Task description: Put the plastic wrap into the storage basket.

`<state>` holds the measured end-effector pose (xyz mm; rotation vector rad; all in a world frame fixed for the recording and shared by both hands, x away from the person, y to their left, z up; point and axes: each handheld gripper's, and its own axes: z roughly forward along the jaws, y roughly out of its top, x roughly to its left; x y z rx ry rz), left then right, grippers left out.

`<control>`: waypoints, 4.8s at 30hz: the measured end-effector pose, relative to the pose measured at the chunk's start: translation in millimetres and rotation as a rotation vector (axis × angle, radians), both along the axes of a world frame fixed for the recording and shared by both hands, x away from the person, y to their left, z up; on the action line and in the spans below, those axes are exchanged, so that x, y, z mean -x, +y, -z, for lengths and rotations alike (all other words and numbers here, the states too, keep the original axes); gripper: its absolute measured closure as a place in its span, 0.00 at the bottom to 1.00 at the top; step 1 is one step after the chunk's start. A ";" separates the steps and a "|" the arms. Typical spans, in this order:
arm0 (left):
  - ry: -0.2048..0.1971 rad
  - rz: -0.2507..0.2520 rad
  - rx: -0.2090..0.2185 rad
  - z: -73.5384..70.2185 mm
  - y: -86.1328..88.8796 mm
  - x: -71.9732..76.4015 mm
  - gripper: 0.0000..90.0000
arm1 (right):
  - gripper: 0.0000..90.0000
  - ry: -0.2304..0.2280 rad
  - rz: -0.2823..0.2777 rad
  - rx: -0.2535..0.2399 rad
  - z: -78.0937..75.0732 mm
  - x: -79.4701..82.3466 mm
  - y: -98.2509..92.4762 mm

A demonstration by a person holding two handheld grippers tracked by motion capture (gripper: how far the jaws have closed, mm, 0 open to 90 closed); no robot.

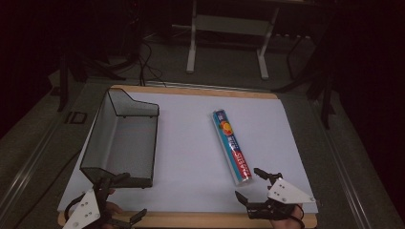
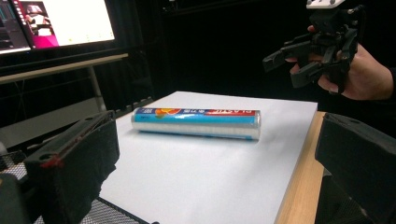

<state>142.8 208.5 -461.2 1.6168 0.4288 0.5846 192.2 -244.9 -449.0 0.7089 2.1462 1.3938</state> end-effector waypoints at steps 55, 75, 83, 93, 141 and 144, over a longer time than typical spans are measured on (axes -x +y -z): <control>0.001 0.033 0.014 -0.3 -1.5 1.3 0.01 | 0.11 0.144 0.140 0.130 -29.6 -120.6 46.0; 0.003 0.046 0.017 -0.3 -0.8 1.7 0.01 | 0.11 0.369 0.296 0.277 -0.2 -190.5 68.8; 0.004 0.053 0.020 -0.3 -1.0 2.0 0.01 | 0.11 0.532 0.372 0.353 14.4 -215.3 76.2; 0.003 0.057 0.020 -0.5 -0.2 2.0 0.01 | 0.15 0.696 0.438 0.396 27.3 -235.4 82.6; 0.000 0.056 0.000 0.6 -1.7 1.5 0.01 | 0.35 0.869 0.491 0.348 29.2 -246.4 90.2; 0.001 0.057 0.001 0.6 -1.8 1.2 0.01 | 0.35 0.838 0.482 0.329 19.5 -244.6 93.2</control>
